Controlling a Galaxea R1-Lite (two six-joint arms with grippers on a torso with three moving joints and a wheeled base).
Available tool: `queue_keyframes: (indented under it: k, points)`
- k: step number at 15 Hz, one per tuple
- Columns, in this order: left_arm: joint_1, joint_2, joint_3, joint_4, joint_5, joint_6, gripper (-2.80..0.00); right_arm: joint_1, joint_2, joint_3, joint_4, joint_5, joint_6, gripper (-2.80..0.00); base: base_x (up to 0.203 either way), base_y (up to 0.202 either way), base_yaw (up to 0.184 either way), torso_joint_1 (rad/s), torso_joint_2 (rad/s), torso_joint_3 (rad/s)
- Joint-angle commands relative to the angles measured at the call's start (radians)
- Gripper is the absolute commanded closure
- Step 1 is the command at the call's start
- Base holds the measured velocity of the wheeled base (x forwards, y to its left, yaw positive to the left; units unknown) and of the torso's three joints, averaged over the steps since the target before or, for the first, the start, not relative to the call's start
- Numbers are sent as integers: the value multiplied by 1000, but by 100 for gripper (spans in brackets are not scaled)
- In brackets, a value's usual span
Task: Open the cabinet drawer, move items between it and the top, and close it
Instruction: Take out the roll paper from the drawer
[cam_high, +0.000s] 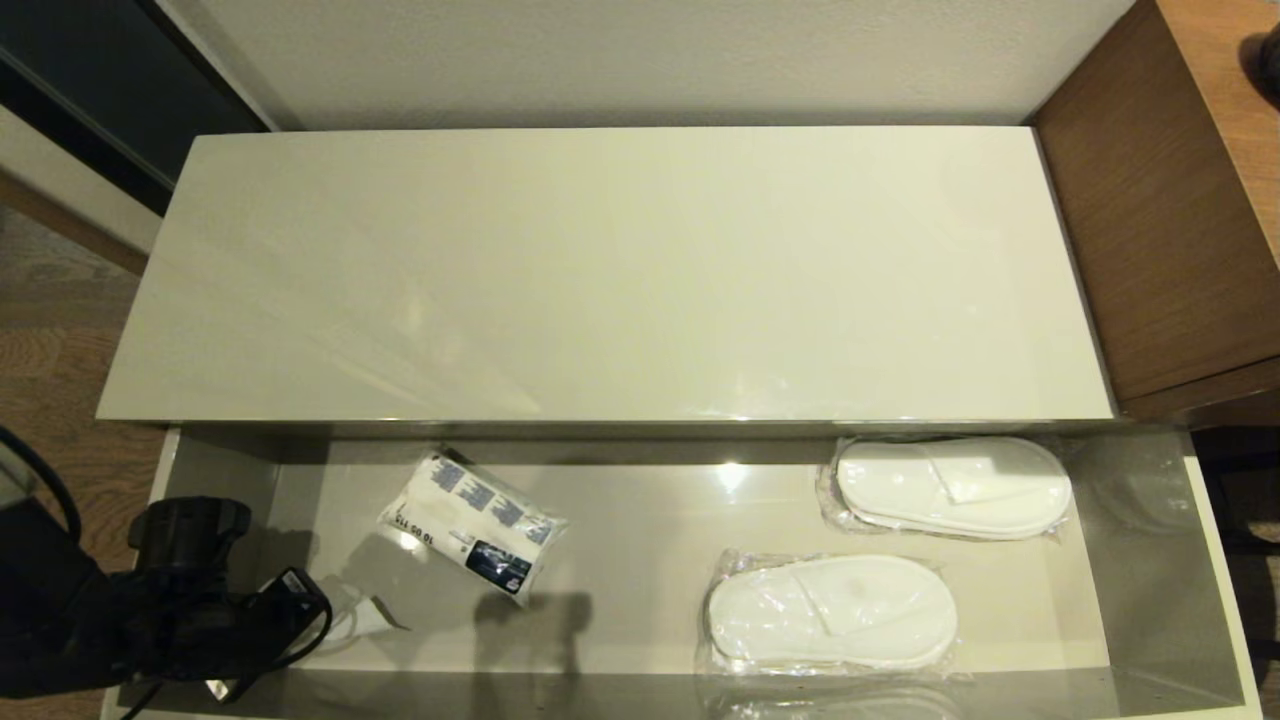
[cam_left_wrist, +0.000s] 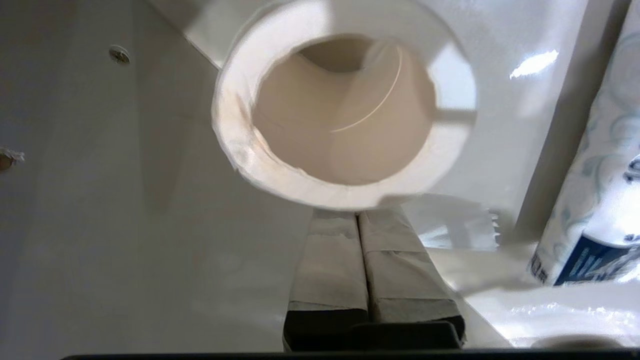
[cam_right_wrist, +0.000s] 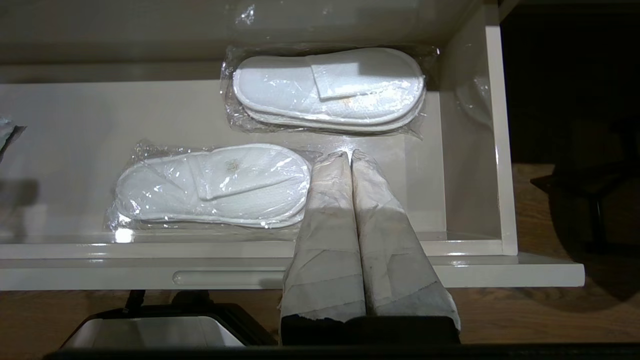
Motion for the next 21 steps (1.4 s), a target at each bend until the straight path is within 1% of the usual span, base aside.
queue_keyframes:
  k: [1,6,11,13,16,18,21]
  points:
    - [-5,-21,5,-5,-1,-5,0,0,2,0,1,0,0,0,0,0,0,0,0,0]
    - [-9,-57,9,-6,-11,-5,0,0,1,0,1,0,0,0,0,0,0,0,0,0]
    - [-11,-68,9,-6,-11,-5,0,0,2,0,0,0,0,0,0,0,0,0,0,0]
    - [-12,-79,10,-5,-23,-4,0,0,2,0,0,0,0,0,0,0,0,0,0,0]
    - [-12,-77,12,-5,-25,-4,0,0,2,0,1,0,0,0,0,0,0,0,0,0]
    - [-19,-119,28,-4,-28,-3,0,0,2,0,0,0,0,0,0,0,0,0,0,0]
    - [-33,-183,52,0,-66,0,0,0,0,0,0,0,0,0,0,0,0,0,0,0]
